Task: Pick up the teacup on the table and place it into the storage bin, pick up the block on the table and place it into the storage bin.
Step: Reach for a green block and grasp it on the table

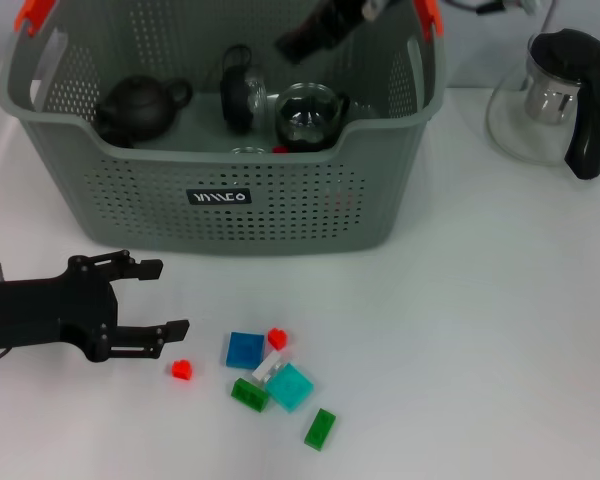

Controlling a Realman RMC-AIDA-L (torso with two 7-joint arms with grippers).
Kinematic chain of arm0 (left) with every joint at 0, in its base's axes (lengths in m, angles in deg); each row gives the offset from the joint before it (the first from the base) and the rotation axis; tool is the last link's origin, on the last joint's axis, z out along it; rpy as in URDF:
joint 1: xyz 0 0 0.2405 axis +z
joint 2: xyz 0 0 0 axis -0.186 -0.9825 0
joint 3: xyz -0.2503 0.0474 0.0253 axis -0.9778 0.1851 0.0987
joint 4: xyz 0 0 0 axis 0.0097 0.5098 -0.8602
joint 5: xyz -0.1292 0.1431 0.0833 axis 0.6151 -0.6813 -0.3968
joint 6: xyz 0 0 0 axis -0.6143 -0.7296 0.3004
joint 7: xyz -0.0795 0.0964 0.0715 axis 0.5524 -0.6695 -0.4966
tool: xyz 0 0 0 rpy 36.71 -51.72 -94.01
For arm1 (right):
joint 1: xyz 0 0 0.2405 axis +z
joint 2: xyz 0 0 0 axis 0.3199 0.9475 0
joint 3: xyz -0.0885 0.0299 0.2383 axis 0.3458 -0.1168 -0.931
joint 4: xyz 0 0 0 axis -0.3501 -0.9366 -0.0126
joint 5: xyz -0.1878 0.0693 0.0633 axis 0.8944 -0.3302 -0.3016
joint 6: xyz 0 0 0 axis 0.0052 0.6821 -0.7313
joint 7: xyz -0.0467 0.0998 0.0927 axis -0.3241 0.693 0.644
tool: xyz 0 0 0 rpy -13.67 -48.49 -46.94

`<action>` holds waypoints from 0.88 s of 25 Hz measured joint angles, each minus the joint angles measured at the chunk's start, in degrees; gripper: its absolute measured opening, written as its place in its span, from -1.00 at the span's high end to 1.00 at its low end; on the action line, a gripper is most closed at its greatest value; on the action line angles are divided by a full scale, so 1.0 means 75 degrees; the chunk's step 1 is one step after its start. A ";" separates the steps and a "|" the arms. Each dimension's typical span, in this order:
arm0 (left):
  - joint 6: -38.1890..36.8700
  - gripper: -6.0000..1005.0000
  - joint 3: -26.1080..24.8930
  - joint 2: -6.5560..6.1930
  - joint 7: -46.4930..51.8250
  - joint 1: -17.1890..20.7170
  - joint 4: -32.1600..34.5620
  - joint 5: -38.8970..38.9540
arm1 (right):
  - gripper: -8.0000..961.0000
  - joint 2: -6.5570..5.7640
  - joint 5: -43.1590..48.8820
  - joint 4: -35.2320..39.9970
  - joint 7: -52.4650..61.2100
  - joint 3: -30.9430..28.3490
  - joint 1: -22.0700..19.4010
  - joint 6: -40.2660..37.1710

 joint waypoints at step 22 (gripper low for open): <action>-0.0021 -0.74 0.0015 -0.0026 -0.0018 0.0001 0.0014 -0.0055 | -0.95 -0.0012 -0.1767 0.2082 -0.1115 0.1011 -0.2143 -0.4116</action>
